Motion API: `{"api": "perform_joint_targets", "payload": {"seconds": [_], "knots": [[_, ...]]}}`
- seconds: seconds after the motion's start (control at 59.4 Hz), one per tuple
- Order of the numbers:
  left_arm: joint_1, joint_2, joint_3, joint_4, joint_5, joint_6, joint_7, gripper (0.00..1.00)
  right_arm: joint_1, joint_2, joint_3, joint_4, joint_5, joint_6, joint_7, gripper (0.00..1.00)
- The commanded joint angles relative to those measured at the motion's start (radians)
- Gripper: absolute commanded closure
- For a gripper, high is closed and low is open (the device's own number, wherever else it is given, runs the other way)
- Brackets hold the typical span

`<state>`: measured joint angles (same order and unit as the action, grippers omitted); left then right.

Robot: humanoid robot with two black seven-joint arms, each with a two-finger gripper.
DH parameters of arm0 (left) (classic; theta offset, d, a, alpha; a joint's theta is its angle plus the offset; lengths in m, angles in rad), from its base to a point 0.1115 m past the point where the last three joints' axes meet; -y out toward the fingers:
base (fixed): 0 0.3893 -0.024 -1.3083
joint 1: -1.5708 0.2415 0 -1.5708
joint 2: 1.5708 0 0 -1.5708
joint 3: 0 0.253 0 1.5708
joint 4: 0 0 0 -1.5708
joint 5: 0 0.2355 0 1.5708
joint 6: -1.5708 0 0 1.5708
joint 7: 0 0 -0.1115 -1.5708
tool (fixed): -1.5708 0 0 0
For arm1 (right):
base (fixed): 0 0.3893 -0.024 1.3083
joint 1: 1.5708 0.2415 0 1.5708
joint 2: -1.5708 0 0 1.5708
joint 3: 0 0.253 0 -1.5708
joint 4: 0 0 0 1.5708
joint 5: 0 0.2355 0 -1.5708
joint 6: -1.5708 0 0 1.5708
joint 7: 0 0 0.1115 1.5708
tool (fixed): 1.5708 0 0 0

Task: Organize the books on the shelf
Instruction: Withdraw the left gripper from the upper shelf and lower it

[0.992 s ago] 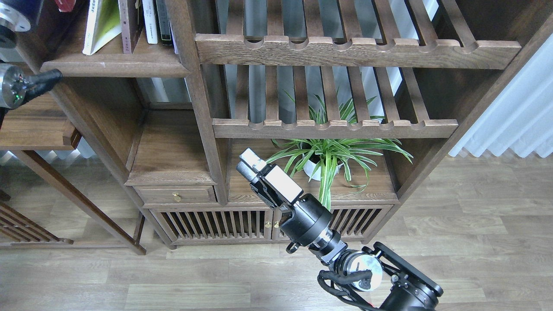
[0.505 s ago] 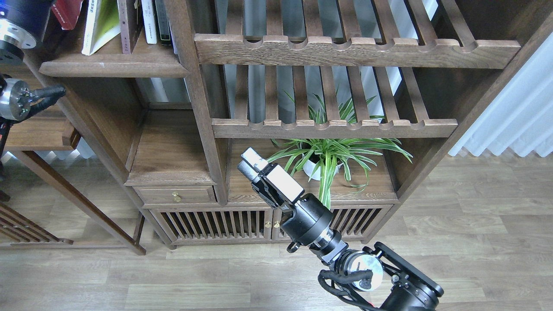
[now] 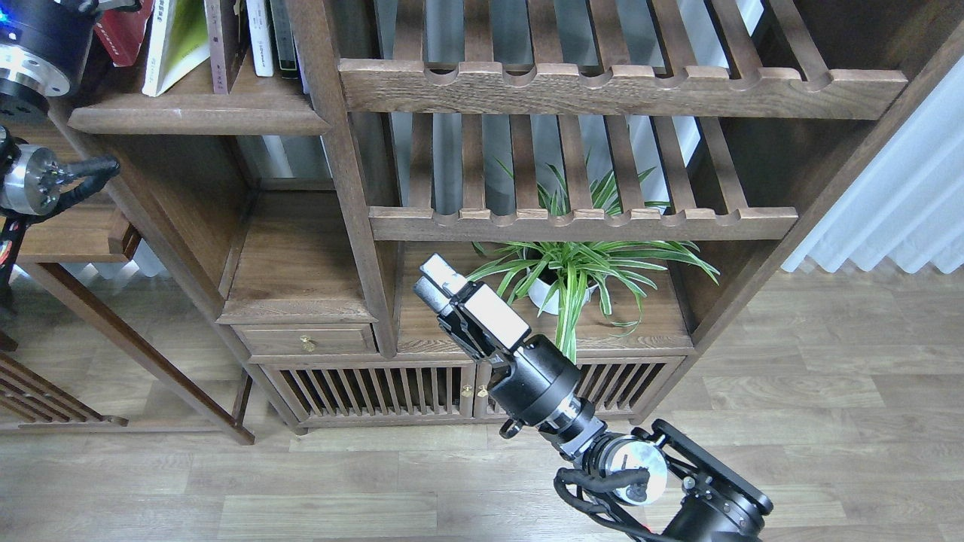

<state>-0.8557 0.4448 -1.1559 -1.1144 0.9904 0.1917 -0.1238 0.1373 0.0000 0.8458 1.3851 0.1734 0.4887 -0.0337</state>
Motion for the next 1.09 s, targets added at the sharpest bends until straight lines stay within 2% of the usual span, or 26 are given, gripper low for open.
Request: {"api": "perform_joint_targets", "payload": {"seconds": [0.0, 0.135, 0.303, 0.454, 0.841, 1.077], "knots": [[0.001, -0.002, 0.001, 0.013, -0.001, 0.0, -0.002, 0.88, 0.005, 0.0, 0.002, -0.001, 0.0, 0.0, 0.0, 0.15], [0.0, -0.011, 0.002, 0.036, -0.001, 0.0, -0.002, 0.81, 0.016, 0.0, 0.007, -0.001, 0.012, 0.0, 0.0, 0.15], [-0.005, -0.026, 0.008, 0.054, -0.001, 0.0, -0.004, 0.8, 0.016, -0.001, 0.012, -0.005, 0.015, 0.0, 0.0, 0.15], [-0.011, -0.043, 0.01, 0.07, -0.001, 0.002, -0.004, 0.74, 0.018, 0.0, 0.012, -0.014, 0.015, 0.0, 0.0, 0.15], [-0.026, -0.051, 0.005, 0.07, -0.001, 0.003, -0.005, 0.71, 0.047, -0.001, 0.012, -0.02, 0.032, 0.0, 0.0, 0.15], [-0.097, -0.095, 0.005, 0.076, -0.001, 0.006, -0.023, 0.71, 0.061, -0.001, 0.012, -0.043, 0.041, 0.0, 0.0, 0.15]]}}
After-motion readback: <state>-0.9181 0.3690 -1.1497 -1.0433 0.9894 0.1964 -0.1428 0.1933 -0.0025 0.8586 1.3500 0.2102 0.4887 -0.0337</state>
